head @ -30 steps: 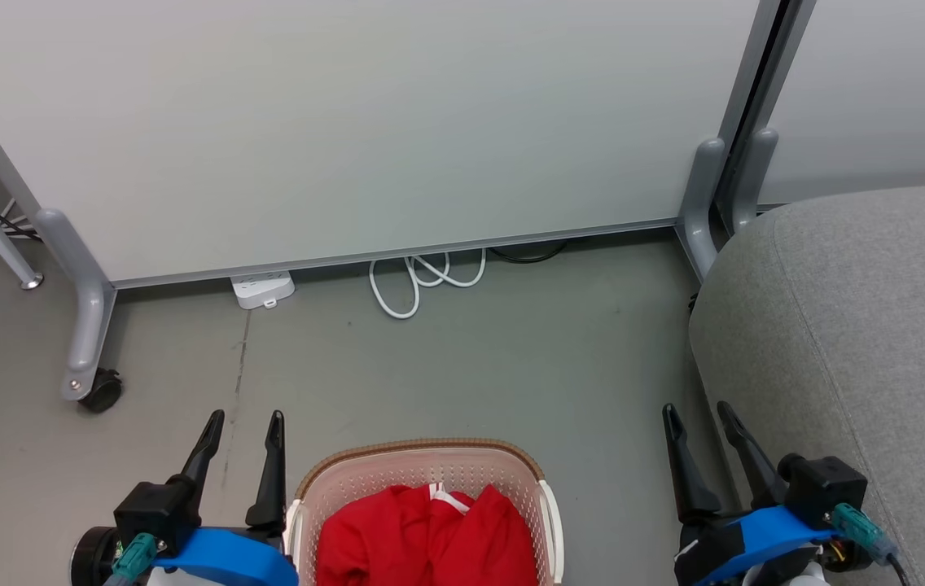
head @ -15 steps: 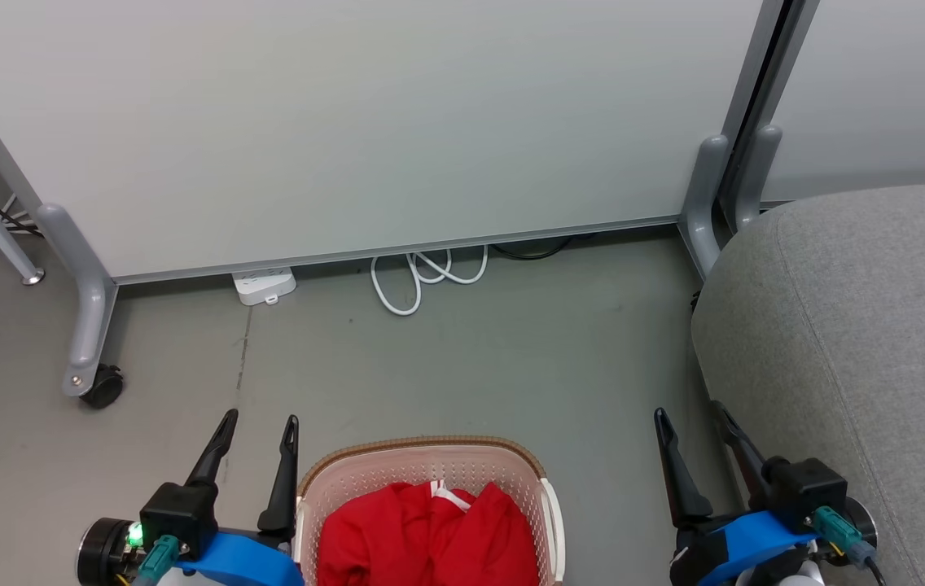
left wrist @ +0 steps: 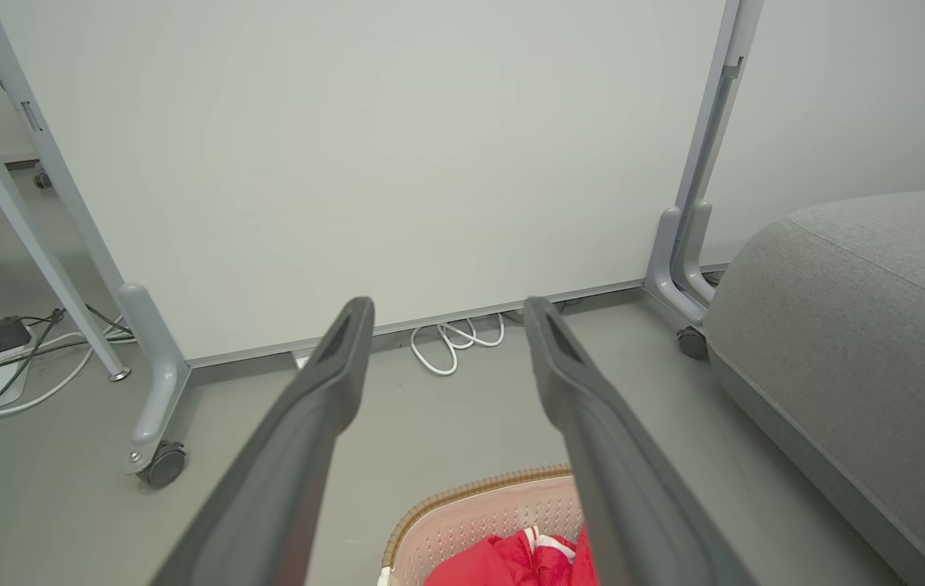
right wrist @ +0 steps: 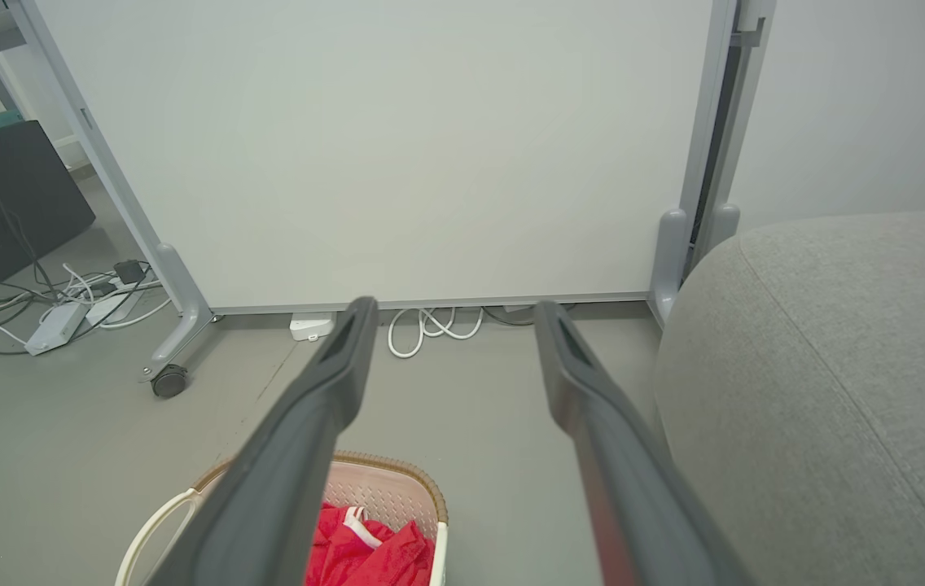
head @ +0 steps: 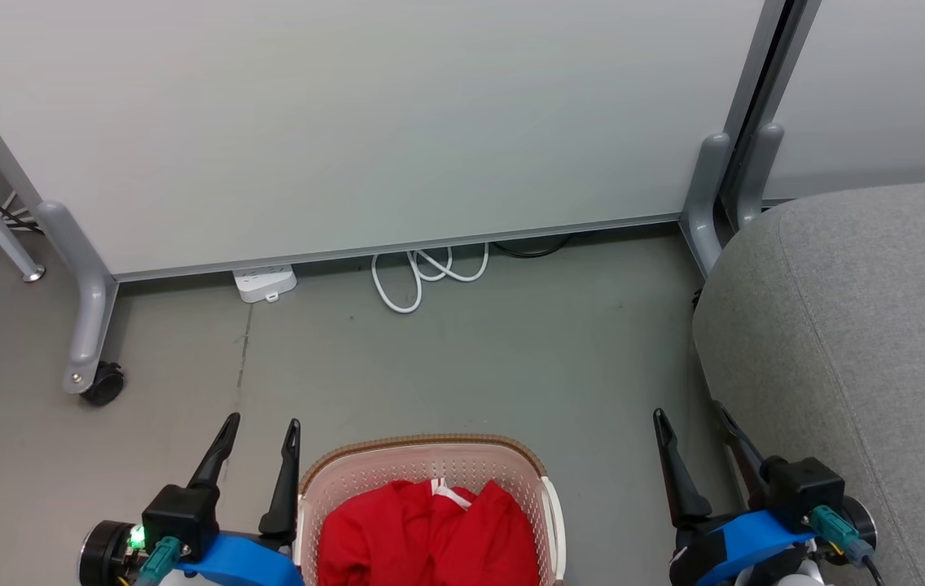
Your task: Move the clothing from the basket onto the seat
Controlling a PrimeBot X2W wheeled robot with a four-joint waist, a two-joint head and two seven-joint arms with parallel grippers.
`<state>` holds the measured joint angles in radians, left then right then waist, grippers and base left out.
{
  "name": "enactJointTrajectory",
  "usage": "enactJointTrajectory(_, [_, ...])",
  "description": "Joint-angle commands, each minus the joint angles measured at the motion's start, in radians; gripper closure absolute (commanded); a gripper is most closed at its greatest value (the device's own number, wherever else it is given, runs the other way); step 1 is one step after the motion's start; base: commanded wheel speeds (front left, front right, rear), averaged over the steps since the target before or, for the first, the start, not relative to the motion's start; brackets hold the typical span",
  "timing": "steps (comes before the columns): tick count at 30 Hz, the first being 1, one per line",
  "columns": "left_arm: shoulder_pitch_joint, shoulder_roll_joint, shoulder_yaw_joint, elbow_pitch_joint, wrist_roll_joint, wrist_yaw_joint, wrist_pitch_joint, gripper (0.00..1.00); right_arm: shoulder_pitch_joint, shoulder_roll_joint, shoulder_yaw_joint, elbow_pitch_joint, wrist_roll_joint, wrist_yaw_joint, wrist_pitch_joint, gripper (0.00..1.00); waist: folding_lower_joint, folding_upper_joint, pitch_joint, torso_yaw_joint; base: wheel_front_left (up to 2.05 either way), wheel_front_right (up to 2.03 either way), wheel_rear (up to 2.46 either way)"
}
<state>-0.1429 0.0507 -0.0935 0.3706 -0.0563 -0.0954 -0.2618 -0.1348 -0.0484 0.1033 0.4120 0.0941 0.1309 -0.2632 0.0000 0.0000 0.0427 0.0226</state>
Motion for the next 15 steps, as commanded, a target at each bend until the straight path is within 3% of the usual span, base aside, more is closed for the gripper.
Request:
enactJointTrajectory(1, [-0.013,0.003,0.006,0.003,-0.002,-0.001,-0.005,0.00,-0.011,-0.003,0.001,0.004,0.003,0.000,-0.002,0.00,0.0000,0.0000,0.001,0.000,0.00,0.00,0.00])
enactJointTrajectory(8, [-0.053,0.005,-0.020,0.030,0.008,-0.013,-0.005,0.00,-0.027,-0.003,0.000,0.004,0.004,0.000,-0.002,0.00,0.0000,0.0000,0.026,-0.001,0.00,0.00,0.00])
enactJointTrajectory(15, [-0.166,0.044,-0.100,0.119,0.032,-0.031,-0.004,0.00,-0.066,-0.003,0.012,-0.007,0.002,0.000,-0.002,0.00,0.0000,0.0000,0.095,-0.020,0.00,0.00,0.00])
